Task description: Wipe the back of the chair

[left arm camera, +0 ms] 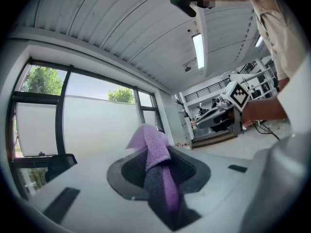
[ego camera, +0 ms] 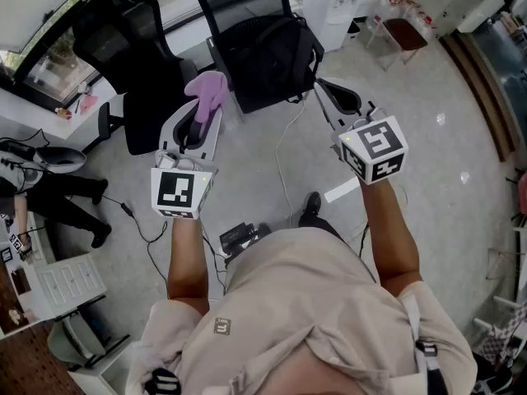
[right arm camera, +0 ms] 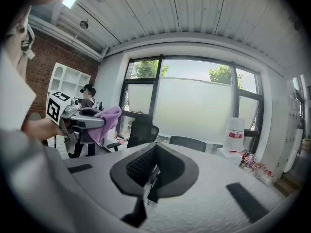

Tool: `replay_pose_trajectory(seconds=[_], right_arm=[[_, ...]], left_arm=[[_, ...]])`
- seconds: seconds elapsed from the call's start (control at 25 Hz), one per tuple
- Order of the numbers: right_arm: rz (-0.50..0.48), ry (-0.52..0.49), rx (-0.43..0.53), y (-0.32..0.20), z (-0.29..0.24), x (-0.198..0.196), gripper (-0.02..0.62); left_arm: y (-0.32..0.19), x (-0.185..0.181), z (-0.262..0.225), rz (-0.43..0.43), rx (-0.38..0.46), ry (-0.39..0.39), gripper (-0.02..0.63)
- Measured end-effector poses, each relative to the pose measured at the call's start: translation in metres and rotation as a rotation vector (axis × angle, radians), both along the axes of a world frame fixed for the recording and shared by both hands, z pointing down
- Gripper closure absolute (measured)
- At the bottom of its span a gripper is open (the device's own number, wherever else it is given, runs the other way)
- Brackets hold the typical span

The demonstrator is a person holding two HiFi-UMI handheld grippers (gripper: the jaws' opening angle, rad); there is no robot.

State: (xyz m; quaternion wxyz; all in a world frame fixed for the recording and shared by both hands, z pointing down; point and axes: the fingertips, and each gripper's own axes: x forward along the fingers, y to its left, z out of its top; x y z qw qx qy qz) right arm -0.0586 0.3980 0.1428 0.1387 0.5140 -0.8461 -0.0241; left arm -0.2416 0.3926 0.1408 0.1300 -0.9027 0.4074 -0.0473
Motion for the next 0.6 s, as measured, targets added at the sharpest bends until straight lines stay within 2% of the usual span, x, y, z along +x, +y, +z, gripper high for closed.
replay_pose_trajectory(seconds=[0.12, 0.28, 0.6], right_arm=[[0.001, 0.002, 0.002, 0.0, 0.0004, 0.0007, 0.603], [0.003, 0.001, 0.0, -0.0015, 0.0022, 0.0003, 0.603], [0.009, -0.002, 0.0, -0.002, 0.0045, 0.0047, 0.603]], left_arm=[[0.0007, 0.0013, 0.0038, 0.0, -0.027, -0.002, 0.506], [-0.0024, -0.0007, 0.0023, 0.001, -0.003, 0.001, 0.506], [-0.0038, 0.0023, 0.0042, 0.001, -0.007, -0.004, 0.506]])
